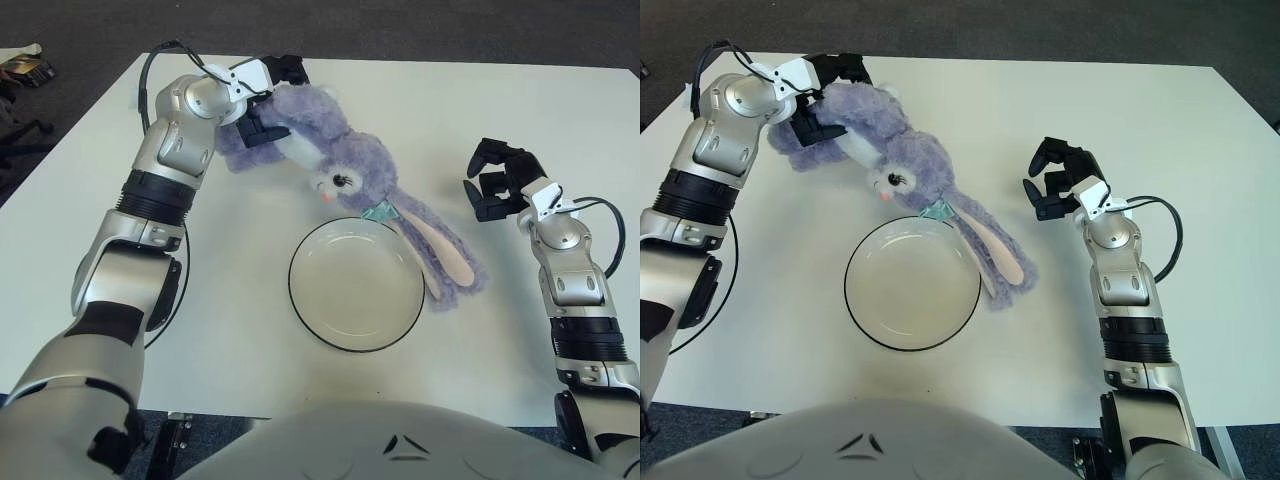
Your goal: Put the doll into the plate.
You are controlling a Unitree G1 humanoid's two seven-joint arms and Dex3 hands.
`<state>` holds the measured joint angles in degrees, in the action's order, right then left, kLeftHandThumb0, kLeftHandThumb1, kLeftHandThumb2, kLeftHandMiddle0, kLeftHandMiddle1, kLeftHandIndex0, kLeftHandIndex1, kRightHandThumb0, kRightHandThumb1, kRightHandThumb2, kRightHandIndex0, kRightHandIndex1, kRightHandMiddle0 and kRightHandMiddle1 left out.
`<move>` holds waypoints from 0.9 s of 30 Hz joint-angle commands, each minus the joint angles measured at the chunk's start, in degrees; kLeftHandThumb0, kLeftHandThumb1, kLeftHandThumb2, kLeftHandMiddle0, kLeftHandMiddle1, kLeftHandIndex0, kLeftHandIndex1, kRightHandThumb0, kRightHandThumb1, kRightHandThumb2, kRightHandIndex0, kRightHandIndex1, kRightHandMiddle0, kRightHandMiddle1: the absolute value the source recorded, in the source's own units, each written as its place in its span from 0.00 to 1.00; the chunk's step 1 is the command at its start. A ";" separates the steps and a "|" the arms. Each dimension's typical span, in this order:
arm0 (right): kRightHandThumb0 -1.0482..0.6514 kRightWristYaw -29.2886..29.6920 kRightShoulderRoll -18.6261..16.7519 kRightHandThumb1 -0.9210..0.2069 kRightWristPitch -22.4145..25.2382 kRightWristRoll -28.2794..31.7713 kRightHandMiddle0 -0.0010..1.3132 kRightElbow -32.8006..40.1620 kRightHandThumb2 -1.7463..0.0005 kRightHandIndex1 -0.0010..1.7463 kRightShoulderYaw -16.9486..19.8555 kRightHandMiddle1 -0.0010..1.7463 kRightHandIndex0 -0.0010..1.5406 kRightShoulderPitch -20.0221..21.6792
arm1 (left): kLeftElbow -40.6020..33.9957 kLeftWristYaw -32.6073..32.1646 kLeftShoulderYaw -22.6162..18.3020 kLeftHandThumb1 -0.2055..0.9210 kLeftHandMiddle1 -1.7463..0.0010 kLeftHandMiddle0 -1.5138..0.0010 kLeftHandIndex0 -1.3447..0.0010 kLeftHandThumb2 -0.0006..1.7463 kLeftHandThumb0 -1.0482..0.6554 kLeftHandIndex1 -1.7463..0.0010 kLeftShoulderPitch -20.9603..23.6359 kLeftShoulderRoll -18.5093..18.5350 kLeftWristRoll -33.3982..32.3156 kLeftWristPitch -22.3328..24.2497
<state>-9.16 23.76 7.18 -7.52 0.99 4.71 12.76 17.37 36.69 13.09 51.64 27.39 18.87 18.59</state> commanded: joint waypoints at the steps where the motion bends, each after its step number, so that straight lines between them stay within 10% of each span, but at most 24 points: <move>1: 0.32 -0.32 0.49 0.63 -0.97 -0.18 0.53 -0.58 0.18 1.00 0.08 1.00 0.82 1.03 | -1.97 1.78 -1.29 0.14 0.22 0.33 0.50 0.92 0.61 0.00 0.23 0.64 -1.65 3.03; 27: 0.31 -0.38 -0.02 0.64 -0.68 -0.16 0.53 -1.40 0.17 1.00 -0.04 1.00 0.80 1.06 | -4.33 7.01 -6.36 0.17 0.18 0.36 0.53 0.91 0.62 0.00 0.54 1.25 -12.82 12.26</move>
<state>-9.48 23.73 6.45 -7.61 0.38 4.71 12.84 14.44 42.96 8.14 51.65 27.96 7.83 29.27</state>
